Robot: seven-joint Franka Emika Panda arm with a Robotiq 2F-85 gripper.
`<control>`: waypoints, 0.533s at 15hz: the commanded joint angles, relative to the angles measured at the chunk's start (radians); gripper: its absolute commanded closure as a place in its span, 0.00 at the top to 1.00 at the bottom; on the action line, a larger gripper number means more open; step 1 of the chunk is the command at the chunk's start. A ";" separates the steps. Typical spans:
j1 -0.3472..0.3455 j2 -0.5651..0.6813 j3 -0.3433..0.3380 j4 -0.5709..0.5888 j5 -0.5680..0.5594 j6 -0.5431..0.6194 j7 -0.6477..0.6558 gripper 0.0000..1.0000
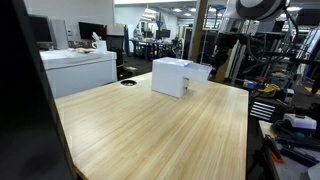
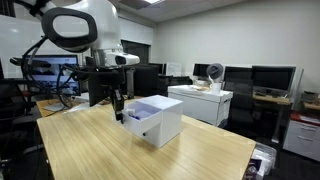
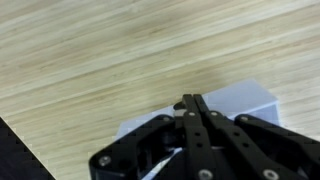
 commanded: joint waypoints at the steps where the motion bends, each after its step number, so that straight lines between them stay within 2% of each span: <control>1: 0.009 -0.044 -0.038 -0.032 0.040 0.026 -0.184 0.05; 8: 0.032 -0.048 -0.078 -0.048 0.067 0.115 -0.350 0.06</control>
